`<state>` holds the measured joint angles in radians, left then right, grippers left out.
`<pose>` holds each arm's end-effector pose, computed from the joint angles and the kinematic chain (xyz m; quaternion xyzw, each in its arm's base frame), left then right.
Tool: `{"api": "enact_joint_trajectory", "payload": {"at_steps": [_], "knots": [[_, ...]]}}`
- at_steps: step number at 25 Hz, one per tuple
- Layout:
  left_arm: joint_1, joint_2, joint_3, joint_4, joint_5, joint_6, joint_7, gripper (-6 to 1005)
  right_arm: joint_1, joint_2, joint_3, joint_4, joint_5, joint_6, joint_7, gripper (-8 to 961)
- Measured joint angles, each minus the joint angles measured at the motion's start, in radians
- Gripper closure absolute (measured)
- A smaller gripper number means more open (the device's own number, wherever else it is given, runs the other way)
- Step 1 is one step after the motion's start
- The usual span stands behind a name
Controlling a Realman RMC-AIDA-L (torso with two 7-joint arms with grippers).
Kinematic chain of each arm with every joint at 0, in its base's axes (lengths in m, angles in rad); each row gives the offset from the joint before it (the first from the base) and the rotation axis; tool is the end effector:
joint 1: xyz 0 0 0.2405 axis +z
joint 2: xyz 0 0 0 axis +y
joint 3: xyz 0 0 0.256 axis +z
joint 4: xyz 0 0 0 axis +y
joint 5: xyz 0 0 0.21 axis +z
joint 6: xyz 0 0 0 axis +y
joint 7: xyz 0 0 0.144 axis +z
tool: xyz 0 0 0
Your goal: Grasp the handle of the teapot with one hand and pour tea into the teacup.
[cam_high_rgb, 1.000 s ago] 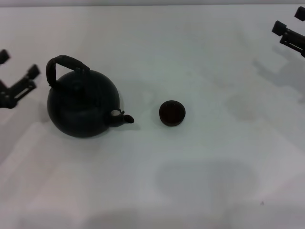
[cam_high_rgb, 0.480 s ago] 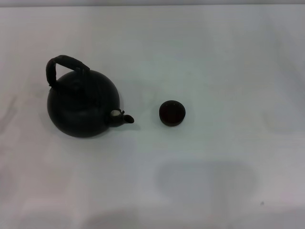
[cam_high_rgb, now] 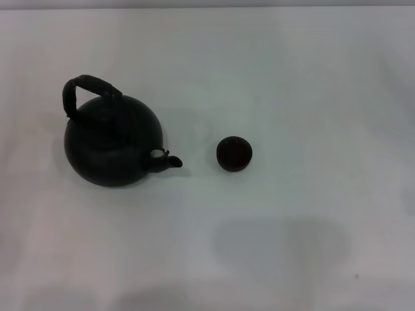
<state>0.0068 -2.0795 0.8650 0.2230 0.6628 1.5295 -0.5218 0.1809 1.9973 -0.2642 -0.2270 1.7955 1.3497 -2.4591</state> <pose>-0.4040 0.1752 0.0563 -0.6200 -0.2593 -0.3481 0.6537 0.4248 0.2346 0.0822 -0.6645 0.3014 0.3001 0.6145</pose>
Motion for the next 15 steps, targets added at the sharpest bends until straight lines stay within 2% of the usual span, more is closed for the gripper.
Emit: {"api": "enact_joint_trajectory", "payload": {"at_steps": [5,15], "knots": [[-0.034,-0.002,0.001,-0.099,-0.042,0.039,0.054,146,-0.019,0.000,0.056,0.055,0.000,0.031,-0.071,96],[-0.048,-0.006,0.002,-0.185,-0.064,0.081,0.098,147,-0.040,0.000,0.057,0.058,-0.007,0.031,-0.082,96]]}}
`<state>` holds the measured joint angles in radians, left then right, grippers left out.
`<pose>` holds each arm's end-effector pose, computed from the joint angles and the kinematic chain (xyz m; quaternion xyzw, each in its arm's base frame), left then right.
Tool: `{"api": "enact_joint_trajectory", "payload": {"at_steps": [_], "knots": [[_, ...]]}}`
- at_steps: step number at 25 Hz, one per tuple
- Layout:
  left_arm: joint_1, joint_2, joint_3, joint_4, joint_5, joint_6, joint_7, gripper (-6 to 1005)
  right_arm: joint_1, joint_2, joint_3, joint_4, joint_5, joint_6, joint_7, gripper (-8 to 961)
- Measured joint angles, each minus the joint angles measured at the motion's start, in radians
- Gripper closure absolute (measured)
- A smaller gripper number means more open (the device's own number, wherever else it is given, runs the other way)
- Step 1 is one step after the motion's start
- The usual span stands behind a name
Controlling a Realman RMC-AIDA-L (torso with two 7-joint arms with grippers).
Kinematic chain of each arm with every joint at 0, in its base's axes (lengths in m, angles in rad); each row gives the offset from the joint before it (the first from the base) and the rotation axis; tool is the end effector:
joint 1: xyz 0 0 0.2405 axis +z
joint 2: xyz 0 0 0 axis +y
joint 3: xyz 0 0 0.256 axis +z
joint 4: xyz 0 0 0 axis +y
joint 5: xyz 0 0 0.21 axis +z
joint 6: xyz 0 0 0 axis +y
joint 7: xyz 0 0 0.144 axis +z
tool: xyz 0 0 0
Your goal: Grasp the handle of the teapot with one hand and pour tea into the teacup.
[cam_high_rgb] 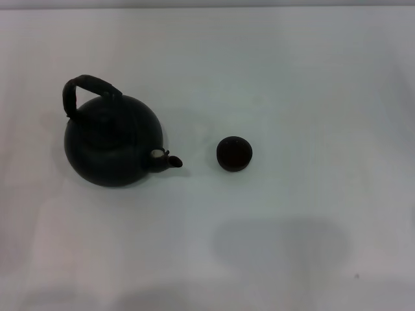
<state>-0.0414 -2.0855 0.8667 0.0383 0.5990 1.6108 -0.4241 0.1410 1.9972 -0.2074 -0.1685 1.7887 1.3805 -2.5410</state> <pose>-0.3999 0.1657 0.0337 -0.6012 -0.2756 -0.3482 0.6644 0.4323 0.2124 0.0764 -0.6493 0.3035 0.2871 0.6355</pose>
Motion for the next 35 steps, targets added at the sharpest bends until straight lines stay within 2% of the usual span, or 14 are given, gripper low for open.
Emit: {"api": "enact_joint_trajectory", "payload": {"at_steps": [6,14,28,35], "knots": [[0.000,-0.001,0.000,-0.031,-0.003,0.045,0.012,147,-0.005,0.000,-0.001,0.008,0.000,-0.007,-0.008,96],[-0.012,0.001,0.000,-0.057,-0.007,0.043,0.050,148,-0.004,0.000,0.002,0.014,0.007,-0.009,-0.016,96],[-0.016,0.000,0.000,-0.057,-0.016,0.049,0.057,149,0.046,0.006,0.004,0.062,0.022,-0.025,-0.085,97],[-0.033,0.002,0.000,-0.057,-0.066,0.049,0.059,155,0.060,0.008,0.003,0.093,0.068,-0.025,-0.089,97]]}}
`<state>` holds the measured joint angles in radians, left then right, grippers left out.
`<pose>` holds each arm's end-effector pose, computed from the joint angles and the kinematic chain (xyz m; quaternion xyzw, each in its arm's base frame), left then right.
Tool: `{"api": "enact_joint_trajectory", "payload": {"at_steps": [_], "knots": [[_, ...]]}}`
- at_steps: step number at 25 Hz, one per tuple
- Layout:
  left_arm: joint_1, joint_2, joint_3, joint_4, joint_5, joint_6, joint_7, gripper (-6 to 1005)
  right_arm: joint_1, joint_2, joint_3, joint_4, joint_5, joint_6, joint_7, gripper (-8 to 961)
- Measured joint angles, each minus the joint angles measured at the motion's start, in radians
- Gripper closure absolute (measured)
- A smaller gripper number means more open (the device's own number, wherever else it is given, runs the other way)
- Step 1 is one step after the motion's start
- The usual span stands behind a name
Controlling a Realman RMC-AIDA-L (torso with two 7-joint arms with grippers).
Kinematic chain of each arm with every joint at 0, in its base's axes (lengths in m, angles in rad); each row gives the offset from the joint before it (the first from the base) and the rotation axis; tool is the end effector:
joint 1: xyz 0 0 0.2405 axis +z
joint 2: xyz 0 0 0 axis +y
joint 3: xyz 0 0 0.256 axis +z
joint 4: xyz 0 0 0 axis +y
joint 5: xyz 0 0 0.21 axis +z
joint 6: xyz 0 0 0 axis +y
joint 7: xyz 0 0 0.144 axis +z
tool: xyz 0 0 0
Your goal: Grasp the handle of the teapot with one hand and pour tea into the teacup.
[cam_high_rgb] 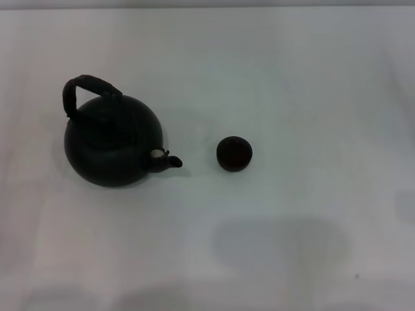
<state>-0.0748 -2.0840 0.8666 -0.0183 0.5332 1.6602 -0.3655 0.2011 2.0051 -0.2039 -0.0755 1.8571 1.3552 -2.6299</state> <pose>-0.3960 0.1686 0.0361 -0.5845 -0.2571 -0.3480 0.6864 0.4217 0.2328 0.0595 -0.6353 0.3060 0.2978 0.6435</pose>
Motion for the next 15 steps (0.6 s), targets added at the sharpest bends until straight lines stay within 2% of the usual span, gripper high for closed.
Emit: {"api": "enact_joint_trajectory", "payload": {"at_steps": [9,15], "knots": [[-0.028,0.001,0.000,0.000,-0.009,-0.007,0.000,156,0.005,0.000,-0.007,0.020,0.025,0.014,-0.055,97],[-0.032,0.001,0.000,-0.006,-0.028,-0.012,-0.005,156,0.006,0.001,-0.054,0.021,0.018,0.025,-0.095,97]]}}
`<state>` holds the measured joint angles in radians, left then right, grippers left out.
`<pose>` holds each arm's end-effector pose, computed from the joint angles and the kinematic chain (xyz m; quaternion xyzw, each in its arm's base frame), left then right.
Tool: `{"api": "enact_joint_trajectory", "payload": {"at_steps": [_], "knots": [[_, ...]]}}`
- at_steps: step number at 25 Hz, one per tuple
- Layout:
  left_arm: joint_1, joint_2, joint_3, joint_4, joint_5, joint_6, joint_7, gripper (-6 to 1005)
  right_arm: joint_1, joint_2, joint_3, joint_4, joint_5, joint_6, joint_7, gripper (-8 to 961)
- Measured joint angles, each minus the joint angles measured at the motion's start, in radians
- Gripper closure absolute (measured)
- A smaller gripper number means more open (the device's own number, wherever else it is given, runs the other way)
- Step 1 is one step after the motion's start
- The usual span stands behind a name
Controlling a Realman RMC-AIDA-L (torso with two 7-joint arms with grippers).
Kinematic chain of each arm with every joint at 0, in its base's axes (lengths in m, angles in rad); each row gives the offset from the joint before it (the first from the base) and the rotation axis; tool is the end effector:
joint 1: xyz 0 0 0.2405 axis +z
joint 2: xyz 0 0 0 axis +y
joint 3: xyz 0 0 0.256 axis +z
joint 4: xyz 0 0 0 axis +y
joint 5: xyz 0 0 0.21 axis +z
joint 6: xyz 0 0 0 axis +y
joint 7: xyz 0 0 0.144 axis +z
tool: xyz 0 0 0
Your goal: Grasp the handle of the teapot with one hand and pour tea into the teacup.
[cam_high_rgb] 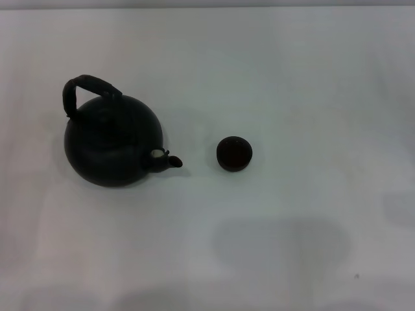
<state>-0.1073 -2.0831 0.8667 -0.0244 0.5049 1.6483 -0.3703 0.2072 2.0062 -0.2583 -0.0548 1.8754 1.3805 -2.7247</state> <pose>-0.3944 0.1803 0.0381 -0.5779 -0.2566 -0.3549 0.6886 0.4134 0.2346 0.0509 -0.6621 0.2705 0.2813 0.6398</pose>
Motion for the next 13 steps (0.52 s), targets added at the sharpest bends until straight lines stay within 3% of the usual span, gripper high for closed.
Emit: {"api": "enact_joint_trajectory", "payload": {"at_steps": [13], "knots": [[-0.006,0.003,0.000,-0.001,-0.014,-0.054,0.006,156,-0.002,0.000,-0.025,0.000,-0.003,0.003,-0.003,97]]}}
